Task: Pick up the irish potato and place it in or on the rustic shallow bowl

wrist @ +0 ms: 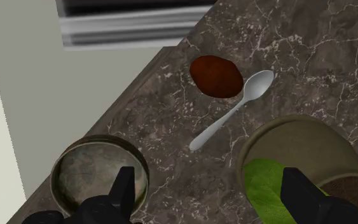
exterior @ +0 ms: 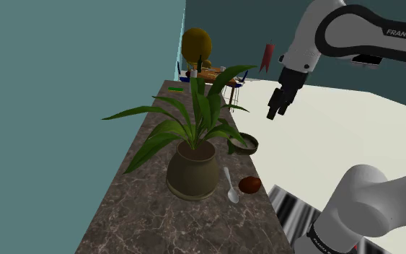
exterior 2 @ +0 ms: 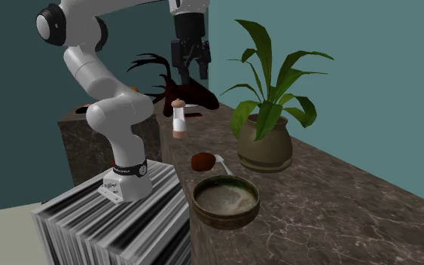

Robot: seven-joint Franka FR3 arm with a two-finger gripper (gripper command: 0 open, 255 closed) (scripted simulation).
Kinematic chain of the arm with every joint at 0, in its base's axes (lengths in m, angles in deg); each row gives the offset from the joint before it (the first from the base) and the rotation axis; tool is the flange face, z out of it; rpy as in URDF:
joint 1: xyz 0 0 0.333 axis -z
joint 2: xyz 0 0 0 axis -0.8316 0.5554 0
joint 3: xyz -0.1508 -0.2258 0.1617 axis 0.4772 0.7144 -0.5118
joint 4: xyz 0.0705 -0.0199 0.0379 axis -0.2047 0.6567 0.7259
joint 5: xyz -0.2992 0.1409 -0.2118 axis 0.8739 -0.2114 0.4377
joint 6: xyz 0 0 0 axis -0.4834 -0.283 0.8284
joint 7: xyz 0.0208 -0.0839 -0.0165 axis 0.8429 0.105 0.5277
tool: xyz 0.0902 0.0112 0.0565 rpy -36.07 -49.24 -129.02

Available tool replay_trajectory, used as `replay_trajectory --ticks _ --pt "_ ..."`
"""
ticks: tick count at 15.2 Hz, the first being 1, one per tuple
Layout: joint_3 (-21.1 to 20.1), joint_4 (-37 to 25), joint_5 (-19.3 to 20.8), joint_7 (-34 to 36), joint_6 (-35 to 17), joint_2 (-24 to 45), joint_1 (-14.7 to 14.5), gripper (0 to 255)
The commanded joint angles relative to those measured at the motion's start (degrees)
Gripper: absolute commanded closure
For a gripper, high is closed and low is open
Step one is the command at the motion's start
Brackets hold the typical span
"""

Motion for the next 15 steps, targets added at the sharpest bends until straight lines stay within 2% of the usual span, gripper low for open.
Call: replay_trajectory --ticks 1,8,15 --pt "0.0 0.0 0.0 0.0 0.0 0.0 0.0 0" --pt "9.4 13.0 -1.4 -20.1 -9.7 -0.5 -6.2 0" --pt "19.5 21.8 -2.4 -41.4 -18.7 4.6 -13.2 0"
